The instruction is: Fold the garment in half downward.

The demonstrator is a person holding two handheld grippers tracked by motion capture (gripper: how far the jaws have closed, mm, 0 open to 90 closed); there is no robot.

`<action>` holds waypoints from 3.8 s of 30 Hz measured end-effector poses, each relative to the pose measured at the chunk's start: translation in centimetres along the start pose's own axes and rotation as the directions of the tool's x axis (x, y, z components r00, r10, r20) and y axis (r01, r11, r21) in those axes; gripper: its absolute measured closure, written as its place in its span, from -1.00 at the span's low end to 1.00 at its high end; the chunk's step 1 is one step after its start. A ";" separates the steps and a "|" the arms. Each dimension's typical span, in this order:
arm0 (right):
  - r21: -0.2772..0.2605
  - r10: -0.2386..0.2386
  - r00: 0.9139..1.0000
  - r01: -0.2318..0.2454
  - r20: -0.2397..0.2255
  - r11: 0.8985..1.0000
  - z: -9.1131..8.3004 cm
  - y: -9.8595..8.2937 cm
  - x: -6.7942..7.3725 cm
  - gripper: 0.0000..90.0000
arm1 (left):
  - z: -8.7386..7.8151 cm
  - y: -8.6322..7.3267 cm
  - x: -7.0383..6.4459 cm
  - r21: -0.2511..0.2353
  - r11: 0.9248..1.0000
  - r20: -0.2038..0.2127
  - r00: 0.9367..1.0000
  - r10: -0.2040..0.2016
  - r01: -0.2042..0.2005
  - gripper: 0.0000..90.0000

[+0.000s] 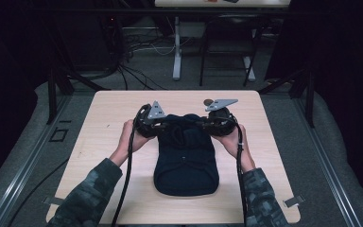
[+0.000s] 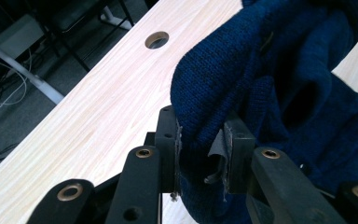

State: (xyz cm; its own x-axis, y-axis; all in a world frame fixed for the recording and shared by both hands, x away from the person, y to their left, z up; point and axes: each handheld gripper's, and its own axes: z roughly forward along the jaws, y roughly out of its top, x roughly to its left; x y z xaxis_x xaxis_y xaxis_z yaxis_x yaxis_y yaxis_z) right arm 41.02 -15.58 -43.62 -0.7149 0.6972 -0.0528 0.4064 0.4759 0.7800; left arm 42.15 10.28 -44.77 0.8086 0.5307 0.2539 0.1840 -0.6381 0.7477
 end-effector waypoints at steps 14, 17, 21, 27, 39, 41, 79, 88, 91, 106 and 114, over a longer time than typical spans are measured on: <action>0.000 -0.064 0.998 0.064 -0.012 0.998 -1.9 -2.2 2.7 0.58 | -1.8 -0.5 -2.0 0.000 0.998 0.031 0.998 0.063 -0.063 0.59; -0.003 -0.070 0.997 0.070 -0.019 0.998 -1.8 -2.7 2.9 0.57 | -1.8 -0.5 -2.0 0.004 0.998 0.034 0.997 0.062 -0.062 0.59; 0.009 -0.066 0.997 0.067 -0.038 0.998 -1.7 -3.2 2.9 0.46 | -2.0 -0.3 -2.3 0.006 0.996 0.022 0.996 0.084 -0.084 0.59; 0.028 -0.004 0.995 0.007 -0.099 1.000 -0.2 -3.7 1.5 -0.20 | -1.7 -0.3 -2.0 0.005 0.994 0.007 0.994 0.107 -0.107 0.60; 0.046 -0.050 0.997 0.053 -0.066 0.998 1.3 -3.4 2.6 0.42 | -2.0 -0.7 -1.9 -0.006 0.996 0.055 0.995 0.086 -0.086 0.57; 0.036 -0.069 0.996 0.071 -0.058 0.997 1.1 -3.8 3.1 0.49 | -2.2 -1.1 -2.1 -0.010 0.997 0.072 0.995 0.071 -0.070 0.51; 0.070 -0.203 0.976 0.209 -0.079 0.975 -0.5 -9.5 7.4 0.44 | -0.4 -7.0 -6.7 0.067 0.994 0.201 0.977 0.070 -0.085 0.64; 0.099 -0.222 0.970 0.232 -0.104 0.968 0.0 -11.0 8.4 0.40 | 0.0 -8.4 -7.9 0.120 0.990 0.279 0.959 0.043 -0.080 0.50; 0.113 -0.220 0.969 0.233 -0.116 0.966 0.0 -11.4 8.5 0.37 | -0.2 -8.9 -8.0 0.122 0.991 0.305 0.952 0.015 -0.054 0.39; 0.159 -0.203 0.966 0.229 -0.160 0.960 -0.6 -13.0 9.5 0.09 | -3.7 -10.8 -7.1 0.153 0.988 0.292 0.953 -0.083 0.039 -0.05; 0.148 -0.144 0.967 0.177 -0.208 0.973 -2.7 -13.2 9.6 -0.25 | -4.1 -10.2 -6.4 0.110 0.991 0.238 0.966 -0.100 0.075 -0.10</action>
State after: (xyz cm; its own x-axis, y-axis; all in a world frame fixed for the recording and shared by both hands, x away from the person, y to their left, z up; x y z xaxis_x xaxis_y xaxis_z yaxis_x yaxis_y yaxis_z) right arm 27.27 -16.63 -52.78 -0.8685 0.4945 -0.0339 0.3535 0.6659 0.6570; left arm 32.83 15.69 -51.47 0.8960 0.4433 0.0243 0.3048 -0.6540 0.6924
